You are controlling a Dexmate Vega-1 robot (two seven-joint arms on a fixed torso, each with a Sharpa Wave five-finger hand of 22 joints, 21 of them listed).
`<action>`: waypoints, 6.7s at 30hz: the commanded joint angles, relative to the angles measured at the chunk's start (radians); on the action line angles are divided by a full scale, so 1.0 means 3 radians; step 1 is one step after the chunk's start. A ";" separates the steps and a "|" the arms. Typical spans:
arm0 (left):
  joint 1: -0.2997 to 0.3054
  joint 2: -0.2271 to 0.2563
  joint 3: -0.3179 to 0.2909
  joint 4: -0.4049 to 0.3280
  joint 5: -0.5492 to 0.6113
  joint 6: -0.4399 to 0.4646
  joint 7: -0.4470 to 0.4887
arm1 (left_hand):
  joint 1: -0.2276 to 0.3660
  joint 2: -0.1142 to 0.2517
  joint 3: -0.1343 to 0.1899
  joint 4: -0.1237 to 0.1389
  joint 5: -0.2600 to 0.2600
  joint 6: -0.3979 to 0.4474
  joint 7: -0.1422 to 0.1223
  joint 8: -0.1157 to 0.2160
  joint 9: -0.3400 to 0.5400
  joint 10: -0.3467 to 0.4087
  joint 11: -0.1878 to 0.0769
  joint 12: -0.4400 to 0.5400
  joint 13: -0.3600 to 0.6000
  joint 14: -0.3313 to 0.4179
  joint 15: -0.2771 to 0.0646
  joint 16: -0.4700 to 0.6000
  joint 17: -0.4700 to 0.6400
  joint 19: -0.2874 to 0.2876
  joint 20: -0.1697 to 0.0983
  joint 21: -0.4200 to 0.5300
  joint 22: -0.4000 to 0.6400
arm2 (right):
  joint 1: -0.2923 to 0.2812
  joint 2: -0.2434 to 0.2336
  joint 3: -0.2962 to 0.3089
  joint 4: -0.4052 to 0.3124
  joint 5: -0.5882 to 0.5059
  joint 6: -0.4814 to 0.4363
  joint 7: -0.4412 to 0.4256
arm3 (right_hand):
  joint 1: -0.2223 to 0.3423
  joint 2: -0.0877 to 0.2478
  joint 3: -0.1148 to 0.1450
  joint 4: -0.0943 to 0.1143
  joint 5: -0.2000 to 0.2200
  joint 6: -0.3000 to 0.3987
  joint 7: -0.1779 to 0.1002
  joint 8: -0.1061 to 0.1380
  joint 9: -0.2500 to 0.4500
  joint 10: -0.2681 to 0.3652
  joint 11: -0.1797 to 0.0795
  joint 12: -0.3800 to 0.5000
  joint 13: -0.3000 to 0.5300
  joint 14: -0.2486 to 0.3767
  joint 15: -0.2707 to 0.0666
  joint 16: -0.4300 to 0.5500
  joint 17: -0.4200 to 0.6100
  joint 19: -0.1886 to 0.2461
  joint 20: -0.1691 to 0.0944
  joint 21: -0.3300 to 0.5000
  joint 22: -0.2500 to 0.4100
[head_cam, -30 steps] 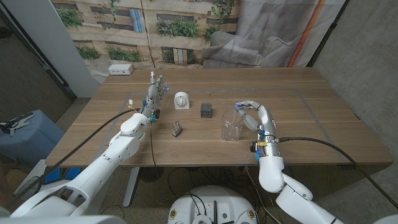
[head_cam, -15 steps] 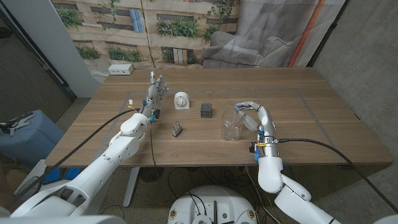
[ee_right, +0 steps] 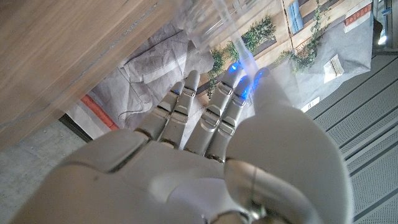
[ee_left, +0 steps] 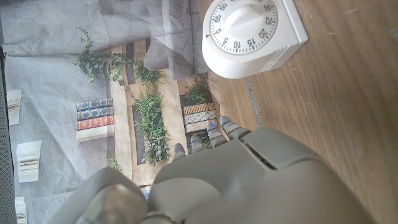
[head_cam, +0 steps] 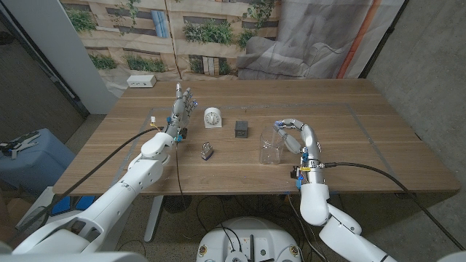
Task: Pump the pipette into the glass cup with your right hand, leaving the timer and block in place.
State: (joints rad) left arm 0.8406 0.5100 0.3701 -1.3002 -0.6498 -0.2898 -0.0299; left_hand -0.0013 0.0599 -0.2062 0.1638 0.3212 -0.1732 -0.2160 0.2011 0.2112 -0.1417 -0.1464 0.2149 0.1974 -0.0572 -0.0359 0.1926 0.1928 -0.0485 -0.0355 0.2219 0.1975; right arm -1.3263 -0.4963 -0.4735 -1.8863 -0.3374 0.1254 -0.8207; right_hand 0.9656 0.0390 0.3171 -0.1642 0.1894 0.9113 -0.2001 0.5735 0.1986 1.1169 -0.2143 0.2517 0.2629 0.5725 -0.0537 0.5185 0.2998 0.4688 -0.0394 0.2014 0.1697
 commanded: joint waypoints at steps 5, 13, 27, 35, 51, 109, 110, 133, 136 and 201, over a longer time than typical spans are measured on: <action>0.0001 0.0000 0.0000 0.0000 0.0000 -0.0002 0.0001 | -0.0005 0.0145 -0.0024 0.0000 0.0023 -0.0009 -0.0019 0.0019 0.0008 -0.0005 -0.0010 0.0014 0.0018 -0.0033 -0.0384 0.0019 0.0020 -0.0020 -0.0302 0.0018 0.0007 | 0.0035 0.0055 -0.0021 0.0075 0.0044 0.0062 -0.0012 | 0.0066 0.0005 0.0000 -0.0016 0.0026 0.0077 0.0010 0.0037 0.0006 0.0063 -0.0009 0.0039 0.0028 0.0062 -0.0536 0.0038 0.0011 0.0017 -0.0023 -0.0004 0.0012; 0.0001 0.0000 0.0000 0.0000 0.0000 -0.0002 0.0000 | -0.0005 0.0145 -0.0024 0.0000 0.0022 -0.0009 -0.0019 0.0019 0.0008 -0.0010 -0.0010 0.0013 0.0018 -0.0030 -0.0384 0.0020 0.0020 -0.0020 -0.0301 0.0017 0.0007 | 0.0042 0.0069 -0.0022 0.0088 0.0051 0.0082 -0.0021 | 0.0098 0.0020 0.0009 -0.0019 0.0029 0.0111 0.0004 0.0049 0.0006 0.0100 -0.0009 0.0061 0.0046 0.0091 -0.0542 0.0052 0.0019 0.0019 -0.0035 -0.0004 0.0013; -0.0001 0.0003 0.0001 0.0003 -0.0004 -0.0002 -0.0015 | -0.0004 0.0145 -0.0024 0.0000 0.0022 -0.0009 -0.0019 0.0019 0.0008 -0.0007 -0.0007 0.0014 0.0018 -0.0030 -0.0384 0.0020 0.0020 -0.0020 -0.0299 0.0017 0.0007 | 0.0036 0.0064 -0.0008 0.0057 0.0086 0.0097 0.0016 | 0.0120 0.0050 0.0027 -0.0005 0.0036 0.0210 0.0035 0.0079 -0.0007 0.0183 -0.0008 0.0104 0.0079 0.0129 -0.0537 0.0048 0.0015 0.0023 -0.0049 -0.0004 0.0013; 0.0001 0.0000 0.0000 0.0000 0.0000 -0.0002 0.0000 | -0.0004 0.0145 -0.0023 0.0000 0.0022 -0.0009 -0.0019 0.0019 0.0008 -0.0008 -0.0008 0.0013 0.0018 -0.0032 -0.0384 0.0019 0.0020 -0.0019 -0.0299 0.0018 0.0007 | 0.0027 0.0068 -0.0003 0.0053 0.0085 0.0107 0.0014 | 0.0138 0.0062 0.0036 -0.0008 0.0040 0.0260 0.0041 0.0093 -0.0013 0.0224 -0.0008 0.0124 0.0094 0.0149 -0.0548 0.0053 0.0016 0.0028 -0.0057 -0.0003 0.0013; 0.0001 0.0000 0.0000 0.0000 0.0000 -0.0002 0.0001 | -0.0004 0.0145 -0.0023 0.0000 0.0023 -0.0009 -0.0019 0.0020 0.0008 -0.0002 -0.0011 0.0016 0.0018 -0.0033 -0.0384 0.0019 0.0020 -0.0019 -0.0300 0.0018 0.0007 | 0.0056 0.0073 -0.0012 0.0083 0.0090 0.0127 0.0050 | 0.0262 0.0068 0.0060 -0.0041 0.0031 0.0360 0.0035 0.0107 -0.0032 0.0313 -0.0005 0.0149 0.0111 0.0205 -0.0576 0.0081 0.0037 0.0042 -0.0082 -0.0001 0.0013; 0.0001 0.0001 -0.0001 -0.0002 -0.0001 0.0000 0.0000 | -0.0004 0.0147 -0.0023 0.0000 0.0023 -0.0011 -0.0019 0.0019 0.0008 -0.0005 -0.0014 0.0015 0.0018 -0.0033 -0.0384 0.0019 0.0020 -0.0021 -0.0300 0.0017 0.0007 | 0.0024 0.0029 0.0094 0.0020 0.0302 0.0166 0.0262 | 0.0110 -0.0052 -0.0056 0.0068 -0.0028 0.0087 -0.0007 -0.0066 -0.0024 0.0116 0.0002 0.0014 0.0124 0.0107 -0.0499 -0.0064 -0.0003 -0.0012 -0.0015 -0.0019 0.0014; 0.0001 0.0001 0.0000 -0.0001 -0.0001 -0.0001 0.0000 | -0.0004 0.0147 -0.0023 0.0000 0.0023 -0.0011 -0.0019 0.0019 0.0008 -0.0006 -0.0010 0.0014 0.0018 -0.0033 -0.0383 0.0019 0.0020 -0.0020 -0.0299 0.0017 0.0007 | 0.0026 0.0028 0.0095 0.0023 0.0305 0.0167 0.0266 | 0.0107 -0.0053 -0.0058 0.0069 -0.0029 0.0087 -0.0007 -0.0066 -0.0023 0.0110 0.0002 0.0010 0.0123 0.0104 -0.0498 -0.0066 -0.0003 -0.0014 -0.0014 -0.0020 0.0014; -0.0002 0.0004 0.0000 0.0001 -0.0005 0.0000 -0.0014 | -0.0005 0.0146 -0.0023 0.0001 0.0022 -0.0011 -0.0019 0.0019 0.0008 -0.0011 -0.0009 0.0012 0.0018 -0.0033 -0.0381 0.0019 0.0020 -0.0020 -0.0300 0.0017 0.0007 | 0.0098 -0.0003 0.0100 0.0026 0.0361 0.0149 0.0357 | 0.0057 -0.0064 -0.0108 0.0064 -0.0029 -0.0001 -0.0036 -0.0127 -0.0016 0.0000 -0.0007 -0.0043 0.0127 0.0008 -0.0487 -0.0081 0.0017 -0.0049 0.0017 -0.0024 0.0014; -0.0002 0.0004 0.0000 0.0002 -0.0005 -0.0001 -0.0016 | -0.0004 0.0146 -0.0023 0.0000 0.0022 -0.0012 -0.0019 0.0019 0.0008 -0.0009 -0.0004 0.0013 0.0018 -0.0036 -0.0382 0.0018 0.0020 -0.0021 -0.0299 0.0017 0.0007 | 0.0095 -0.0015 0.0113 0.0005 0.0354 0.0139 0.0357 | 0.0054 -0.0062 -0.0111 0.0064 -0.0029 0.0008 -0.0037 -0.0125 -0.0016 -0.0002 -0.0007 -0.0042 0.0130 0.0006 -0.0487 -0.0078 0.0021 -0.0050 0.0019 -0.0023 0.0014; 0.0000 0.0004 0.0001 0.0002 -0.0005 -0.0003 -0.0015 | -0.0003 0.0145 -0.0023 0.0000 0.0023 -0.0010 -0.0019 0.0020 0.0008 -0.0009 -0.0008 0.0014 0.0018 -0.0031 -0.0384 0.0020 0.0020 -0.0021 -0.0298 0.0017 0.0007 | -0.0089 -0.0425 0.0744 -0.1097 0.0902 -0.0329 0.1140 | 0.0037 -0.0021 -0.0128 0.0051 -0.0013 0.0032 -0.0017 -0.0148 -0.0012 -0.0005 -0.0008 -0.0040 0.0159 0.0015 -0.0487 -0.0063 0.0043 -0.0049 0.0050 -0.0015 0.0013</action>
State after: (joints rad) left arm 0.8406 0.5111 0.3704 -1.2994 -0.6512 -0.2908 -0.0344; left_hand -0.0013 0.0599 -0.2062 0.1638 0.3212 -0.1732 -0.2160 0.2011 0.2112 -0.1417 -0.1464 0.2149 0.1974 -0.0572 -0.0360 0.1926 0.1928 -0.0485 -0.0354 0.2219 0.1975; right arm -1.3708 -0.6125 -0.2730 -2.1756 -0.1000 0.0508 -0.5221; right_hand 0.9792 0.0295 0.2825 -0.1491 0.1815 0.9160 -0.2123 0.5353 0.1926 1.1165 -0.2179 0.2398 0.3089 0.5791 -0.0536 0.4951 0.3088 0.4507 -0.0356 0.1944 0.1696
